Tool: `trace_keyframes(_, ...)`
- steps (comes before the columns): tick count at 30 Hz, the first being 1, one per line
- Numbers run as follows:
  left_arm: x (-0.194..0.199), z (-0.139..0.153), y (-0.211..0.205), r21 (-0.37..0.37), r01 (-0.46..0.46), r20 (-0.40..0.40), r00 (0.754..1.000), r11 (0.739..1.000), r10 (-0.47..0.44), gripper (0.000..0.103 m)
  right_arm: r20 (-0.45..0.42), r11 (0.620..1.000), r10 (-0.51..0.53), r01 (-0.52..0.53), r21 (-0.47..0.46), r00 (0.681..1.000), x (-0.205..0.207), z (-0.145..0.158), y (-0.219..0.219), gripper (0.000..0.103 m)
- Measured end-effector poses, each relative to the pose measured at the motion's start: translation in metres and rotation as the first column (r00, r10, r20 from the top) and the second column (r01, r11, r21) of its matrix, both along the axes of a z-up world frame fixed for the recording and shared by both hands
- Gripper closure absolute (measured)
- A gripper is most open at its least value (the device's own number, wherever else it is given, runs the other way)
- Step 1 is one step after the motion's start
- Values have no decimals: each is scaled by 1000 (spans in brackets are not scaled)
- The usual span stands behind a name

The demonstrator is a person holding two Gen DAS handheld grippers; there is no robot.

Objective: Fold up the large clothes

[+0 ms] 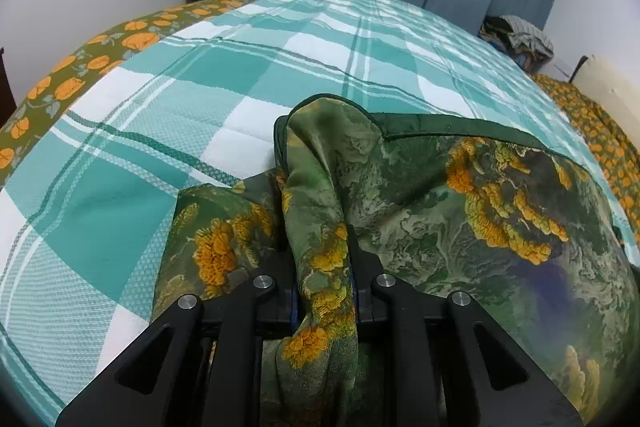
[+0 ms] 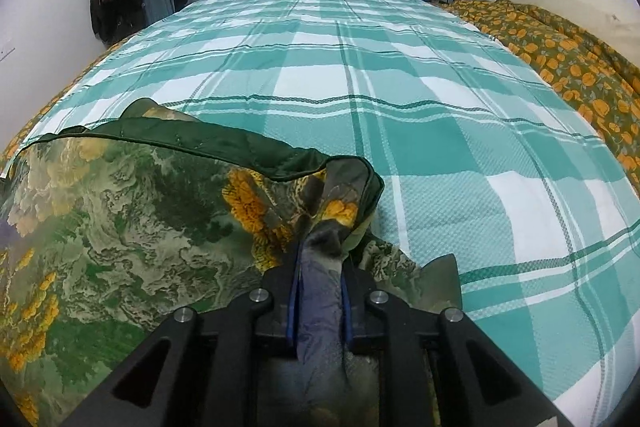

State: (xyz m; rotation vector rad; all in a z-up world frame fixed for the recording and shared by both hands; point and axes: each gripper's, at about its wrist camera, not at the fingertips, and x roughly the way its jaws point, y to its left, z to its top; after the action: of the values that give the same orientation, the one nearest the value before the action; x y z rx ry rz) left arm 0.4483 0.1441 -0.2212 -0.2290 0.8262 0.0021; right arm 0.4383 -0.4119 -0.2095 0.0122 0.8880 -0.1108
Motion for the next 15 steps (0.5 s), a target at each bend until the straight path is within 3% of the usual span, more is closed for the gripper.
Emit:
trace_keyframes(6, -4, 9, -1, 11, -1, -29, 1000, 1000, 1, 77, 3, 1000, 2, -2, -2, 1000, -2, 4, 2, 84)
trace_keyframes(9, -9, 23, 3, 29, -10, -77, 997, 1000, 12, 50, -16, 999, 9, -8, 35, 1000, -4, 12, -3, 83)
trace_keyframes(10, -14, 30, 4, 43, -16, -86, 996, 999, 19, 33, -27, 998, 9, -8, 59, 1000, -5, 18, -8, 81)
trace_keyframes(11, -21, 38, 6, 62, -28, -86, 996, 998, 33, 23, -26, 997, 0, 2, 76, 1000, -8, 26, -14, 76)
trace_keyframes(12, -32, 49, 7, 71, -36, -72, 997, 997, 41, 23, -6, 995, -23, 23, 93, 1000, -16, 40, -22, 63)
trace_keyframes(15, -56, 73, 0, 64, 16, -36, 999, 998, -14, 22, 102, 988, -67, 51, 145, 993, -49, 76, -41, 55)
